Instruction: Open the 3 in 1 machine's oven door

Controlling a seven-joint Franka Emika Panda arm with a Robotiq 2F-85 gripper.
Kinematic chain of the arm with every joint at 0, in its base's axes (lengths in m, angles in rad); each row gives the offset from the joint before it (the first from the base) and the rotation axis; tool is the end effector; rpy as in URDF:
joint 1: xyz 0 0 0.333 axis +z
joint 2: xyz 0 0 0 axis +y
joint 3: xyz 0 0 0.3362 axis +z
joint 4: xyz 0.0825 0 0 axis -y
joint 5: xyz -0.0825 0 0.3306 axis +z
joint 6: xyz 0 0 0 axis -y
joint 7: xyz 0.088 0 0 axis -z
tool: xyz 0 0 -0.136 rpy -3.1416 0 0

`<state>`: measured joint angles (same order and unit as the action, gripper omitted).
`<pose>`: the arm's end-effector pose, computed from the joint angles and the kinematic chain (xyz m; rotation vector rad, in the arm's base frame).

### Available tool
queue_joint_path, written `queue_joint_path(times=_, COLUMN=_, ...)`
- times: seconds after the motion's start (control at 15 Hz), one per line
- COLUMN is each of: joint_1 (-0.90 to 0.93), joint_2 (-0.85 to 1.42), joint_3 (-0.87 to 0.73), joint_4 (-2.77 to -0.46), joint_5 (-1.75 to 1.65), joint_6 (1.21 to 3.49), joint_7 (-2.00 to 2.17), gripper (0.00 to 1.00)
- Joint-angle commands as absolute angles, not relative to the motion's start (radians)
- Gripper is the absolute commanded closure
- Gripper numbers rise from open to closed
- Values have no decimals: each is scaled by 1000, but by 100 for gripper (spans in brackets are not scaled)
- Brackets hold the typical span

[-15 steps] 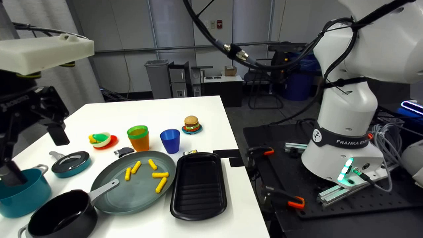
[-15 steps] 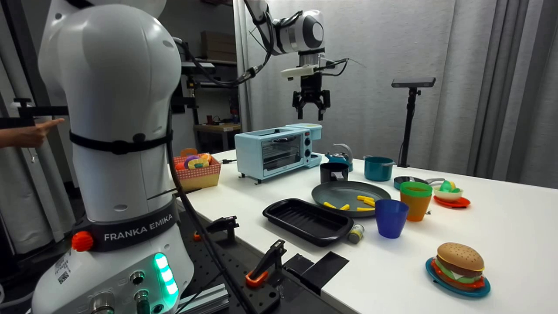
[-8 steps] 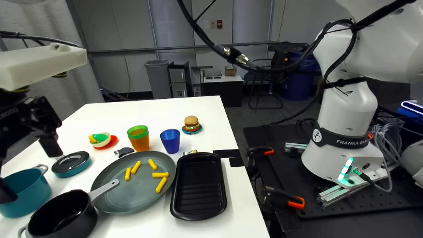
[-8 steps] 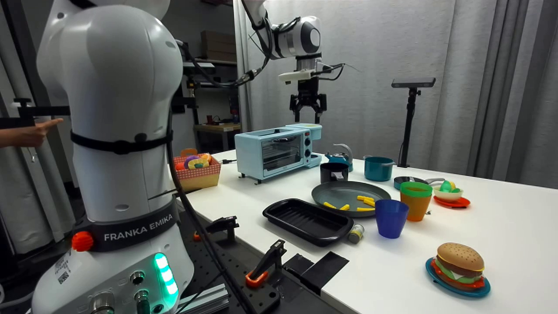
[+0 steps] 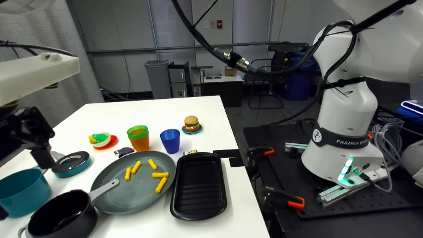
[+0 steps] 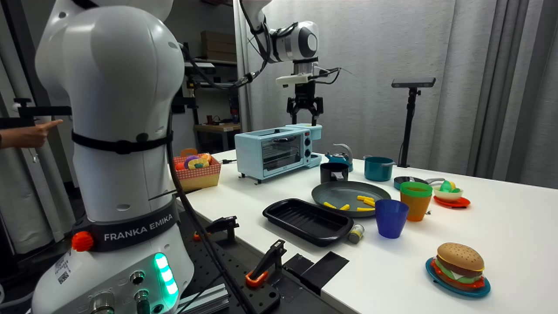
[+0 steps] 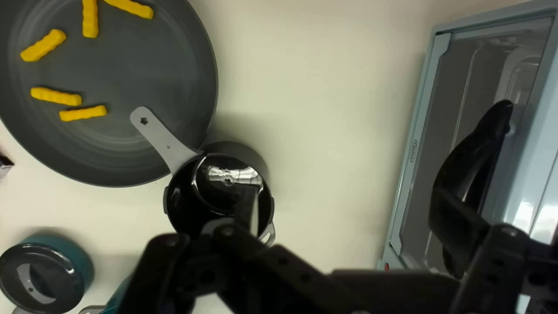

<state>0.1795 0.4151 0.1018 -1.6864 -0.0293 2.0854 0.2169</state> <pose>0.6017 0.1642 0.3749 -3.1278 -0.1106 0.0270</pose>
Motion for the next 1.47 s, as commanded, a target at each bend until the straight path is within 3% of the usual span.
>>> queue_joint_path(times=0.0, joint_1=202, joint_2=449, joint_3=91, joint_4=-1636, joint_5=-49, joint_6=2069, joint_7=243, gripper=0)
queue_joint_path(times=1.4, joint_1=265, joint_2=545, joint_3=97, joint_4=-1552, joint_5=-51, joint_6=2059, joint_7=246, gripper=0)
